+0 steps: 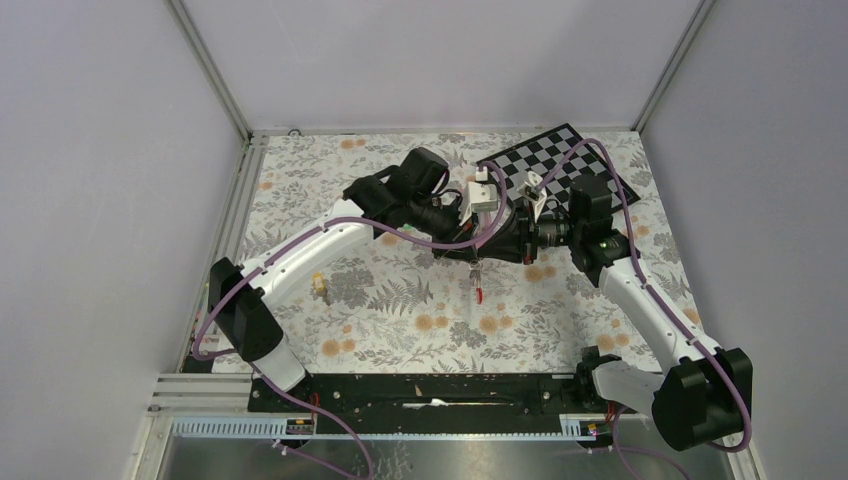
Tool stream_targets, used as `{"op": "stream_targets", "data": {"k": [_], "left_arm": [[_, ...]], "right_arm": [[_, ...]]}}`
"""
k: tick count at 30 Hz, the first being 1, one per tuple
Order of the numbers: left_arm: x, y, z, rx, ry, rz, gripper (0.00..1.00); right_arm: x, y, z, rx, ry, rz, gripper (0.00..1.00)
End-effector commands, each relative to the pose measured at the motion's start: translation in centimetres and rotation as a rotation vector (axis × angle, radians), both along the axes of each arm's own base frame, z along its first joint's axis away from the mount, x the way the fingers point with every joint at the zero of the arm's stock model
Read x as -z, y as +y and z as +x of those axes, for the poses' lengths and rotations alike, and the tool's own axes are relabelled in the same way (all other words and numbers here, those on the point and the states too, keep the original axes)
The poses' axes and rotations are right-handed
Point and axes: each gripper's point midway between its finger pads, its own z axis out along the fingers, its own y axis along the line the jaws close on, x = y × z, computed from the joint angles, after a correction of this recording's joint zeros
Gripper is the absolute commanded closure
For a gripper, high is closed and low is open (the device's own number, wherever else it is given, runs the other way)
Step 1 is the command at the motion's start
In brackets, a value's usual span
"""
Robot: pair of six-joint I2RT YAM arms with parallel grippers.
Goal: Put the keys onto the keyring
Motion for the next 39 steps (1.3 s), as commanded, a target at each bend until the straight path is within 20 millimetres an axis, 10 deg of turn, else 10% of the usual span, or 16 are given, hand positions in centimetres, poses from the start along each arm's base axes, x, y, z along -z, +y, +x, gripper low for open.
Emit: {"op": "stream_targets", "data": {"k": [1, 5, 17, 39], "left_arm": [[-2.9, -0.9, 0.4, 0.007, -0.064, -0.080, 1.00], [-3.1, -0.5, 0.0, 0.022, -0.061, -0.102, 1.00], [-6.2, 2.0, 0.8, 0.019, 0.017, -0.395, 0.59], [-7.4, 2.3, 2.4, 0.000, 0.056, -0.478, 0.66]], "right_arm": [[-0.3, 0.2, -0.1, -0.012, -0.028, 0.007, 0.94], [-1.4, 0.1, 0.6, 0.013, -0.032, 0.017, 1.00], [-6.1, 0.2, 1.5, 0.034, 0.047, 0.191, 1.00], [-5.4, -0.1, 0.8, 0.033, 0.044, 0.206, 1.00]]}}
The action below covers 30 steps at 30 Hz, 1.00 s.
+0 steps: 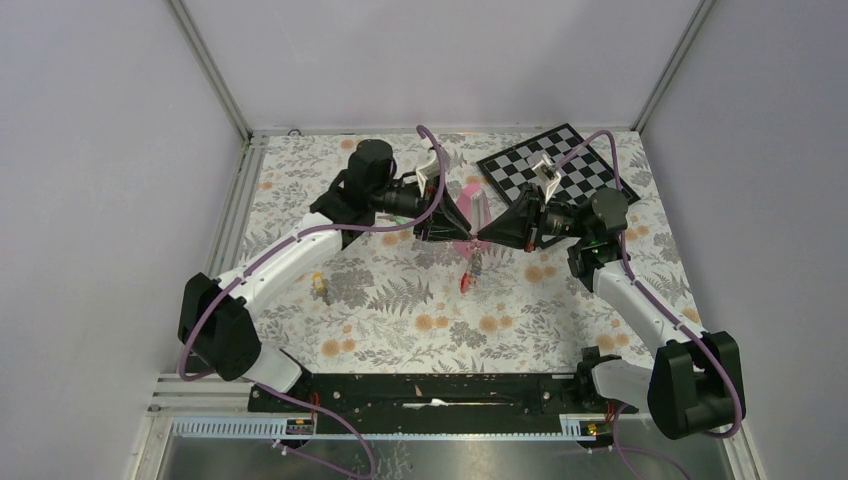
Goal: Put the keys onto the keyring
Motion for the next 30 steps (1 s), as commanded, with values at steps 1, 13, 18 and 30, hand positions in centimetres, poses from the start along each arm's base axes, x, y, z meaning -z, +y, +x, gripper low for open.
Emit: {"op": "stream_targets", "data": {"k": [1, 13, 18, 30], "left_arm": [[-1.8, 0.8, 0.1, 0.030, -0.043, -0.082, 0.66], [0.2, 0.5, 0.3, 0.003, -0.076, -0.046, 0.67], [1.6, -0.1, -0.7, 0.018, -0.077, 0.001, 0.67], [1.7, -1.0, -1.0, 0.032, -0.076, 0.005, 0.63]], "right_arm": [[-0.9, -0.3, -0.3, 0.001, -0.077, 0.011, 1.00], [-0.9, -0.4, -0.1, 0.001, -0.070, 0.007, 1.00], [-1.1, -0.4, 0.0, 0.004, -0.074, 0.009, 1.00], [-0.9, -0.5, 0.1, 0.010, -0.069, 0.008, 1.00]]}}
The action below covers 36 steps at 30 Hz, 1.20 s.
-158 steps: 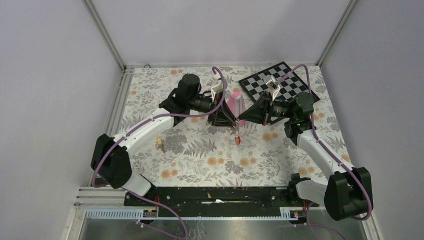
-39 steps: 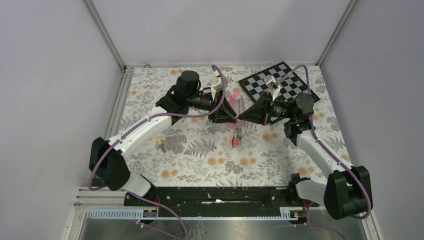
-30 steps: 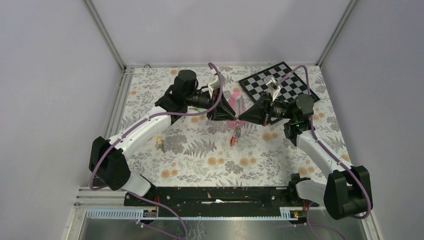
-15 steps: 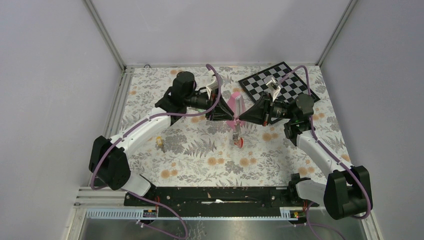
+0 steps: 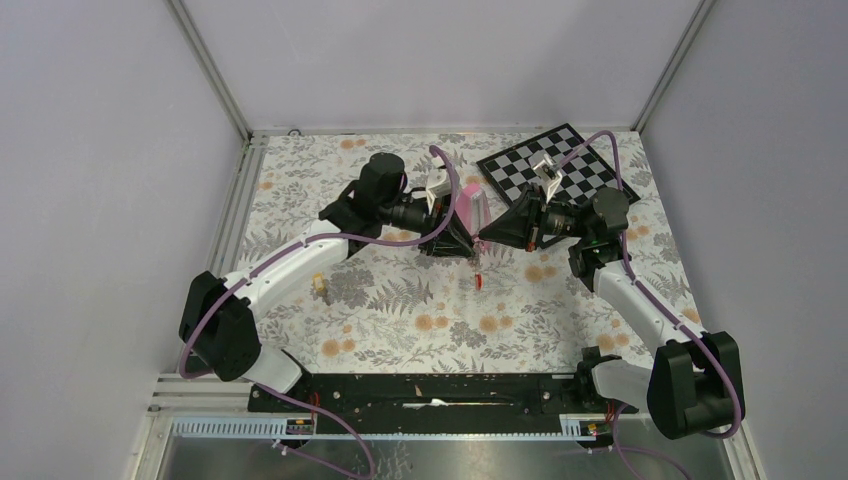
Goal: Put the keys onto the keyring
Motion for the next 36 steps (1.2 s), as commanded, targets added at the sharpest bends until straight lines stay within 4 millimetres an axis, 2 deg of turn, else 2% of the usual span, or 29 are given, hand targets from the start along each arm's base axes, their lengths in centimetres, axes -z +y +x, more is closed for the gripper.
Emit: {"op": "stream_targets", "data": {"k": [1, 5, 13, 29, 36], "left_arm": [[-1.1, -0.4, 0.6, -0.011, -0.060, -0.028, 0.63], [-1.2, -0.6, 1.0, -0.032, -0.066, -0.028, 0.63], [0.0, -0.5, 1.3, -0.050, -0.051, -0.013, 0.61], [-1.7, -1.2, 0.7, -0.021, 0.038, -0.083, 0.58], [-1.6, -1.0, 0.7, -0.030, 0.046, -0.084, 0.58]], "right_arm": [[-1.1, -0.2, -0.1, 0.000, -0.075, 0.012, 1.00], [-1.1, -0.2, -0.2, 0.000, -0.075, 0.012, 1.00], [-1.4, -0.2, -0.2, -0.002, -0.080, 0.013, 1.00], [-1.0, -0.3, -0.2, 0.001, -0.082, 0.008, 1.00], [-0.8, -0.3, -0.2, 0.001, -0.082, 0.004, 1.00]]}}
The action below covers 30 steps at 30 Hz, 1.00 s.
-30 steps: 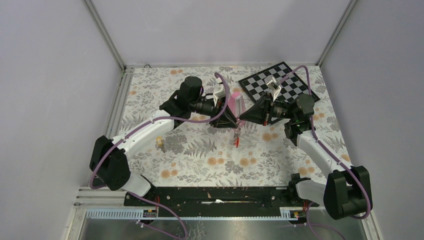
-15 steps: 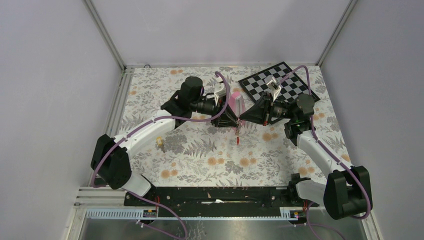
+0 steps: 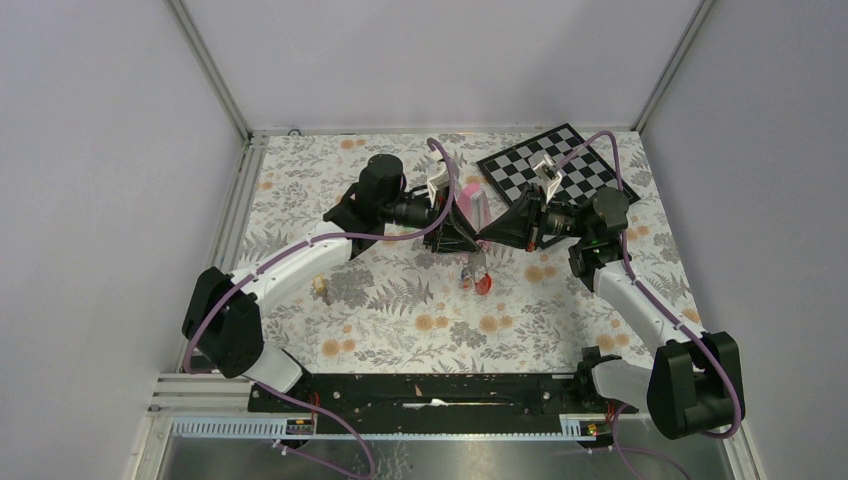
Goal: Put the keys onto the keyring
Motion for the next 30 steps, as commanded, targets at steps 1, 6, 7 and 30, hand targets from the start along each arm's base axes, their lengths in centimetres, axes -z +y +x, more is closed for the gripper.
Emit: {"op": "stream_targets", "data": {"k": [1, 6, 7, 30], "left_arm": [[-1.2, -0.1, -0.2, 0.019, -0.032, -0.046, 0.58], [-2.0, 0.5, 0.3, 0.001, -0.056, -0.055, 0.66], [-2.1, 0.6, 0.4, -0.003, -0.059, -0.056, 0.67], [-1.9, 0.0, -0.4, 0.054, -0.032, -0.069, 0.81]], "right_arm": [[-0.8, -0.3, -0.2, -0.001, -0.077, 0.006, 1.00], [-0.5, -0.3, -0.3, -0.001, -0.079, -0.001, 1.00], [-0.5, -0.3, -0.3, -0.002, -0.078, -0.002, 1.00], [0.1, -0.4, 0.0, 0.011, -0.064, -0.011, 1.00]]}}
